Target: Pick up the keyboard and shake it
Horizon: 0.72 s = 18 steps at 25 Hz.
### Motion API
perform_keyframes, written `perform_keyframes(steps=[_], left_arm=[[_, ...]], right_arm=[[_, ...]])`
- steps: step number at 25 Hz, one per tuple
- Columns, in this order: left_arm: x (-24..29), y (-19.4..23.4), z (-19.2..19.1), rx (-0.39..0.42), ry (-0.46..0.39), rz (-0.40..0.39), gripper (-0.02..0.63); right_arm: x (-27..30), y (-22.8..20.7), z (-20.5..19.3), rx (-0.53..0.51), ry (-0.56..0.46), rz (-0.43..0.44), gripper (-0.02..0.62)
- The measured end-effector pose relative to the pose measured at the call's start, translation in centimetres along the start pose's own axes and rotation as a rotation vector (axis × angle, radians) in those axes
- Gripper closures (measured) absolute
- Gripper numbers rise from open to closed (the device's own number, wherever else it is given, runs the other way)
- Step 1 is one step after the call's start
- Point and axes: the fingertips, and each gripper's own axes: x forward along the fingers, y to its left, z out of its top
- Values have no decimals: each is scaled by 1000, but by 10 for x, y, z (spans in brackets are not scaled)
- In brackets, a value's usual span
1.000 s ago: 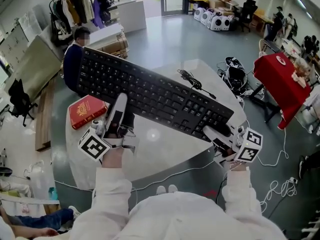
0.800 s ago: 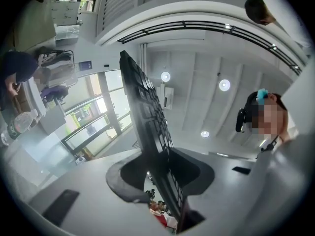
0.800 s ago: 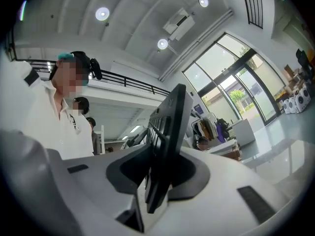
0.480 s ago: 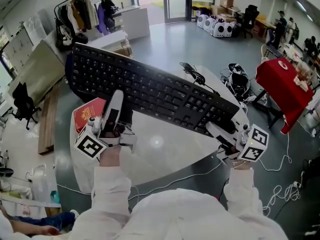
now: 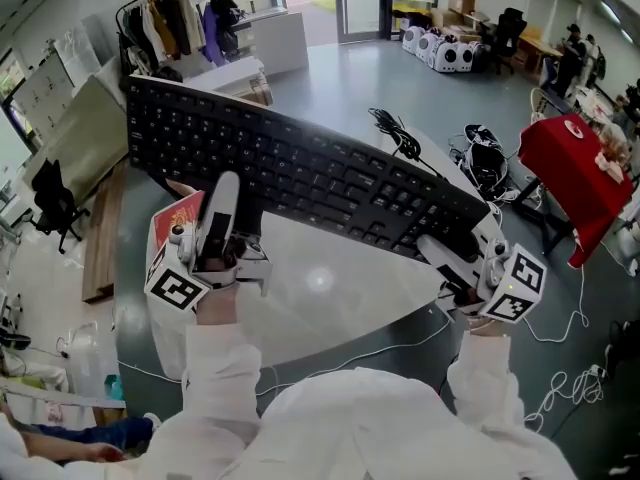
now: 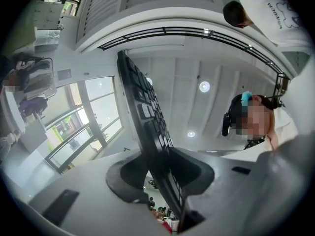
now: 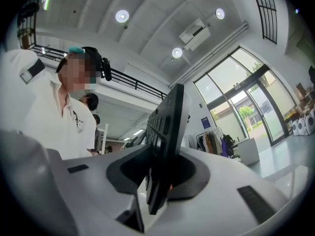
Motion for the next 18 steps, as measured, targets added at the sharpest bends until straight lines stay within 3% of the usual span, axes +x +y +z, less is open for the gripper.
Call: perform_keyframes(steps=[5, 13, 18], left_arm=[[-3, 1, 0, -2, -23, -54, 474], [-6, -1, 2, -86, -21, -45, 474], [-7, -2, 2, -61, -20, -52, 474]], right_arm=[[1, 1, 3, -53, 8, 4, 500], [4, 8, 12, -69, 16, -14, 500], [3, 7, 12, -72, 21, -10, 499]])
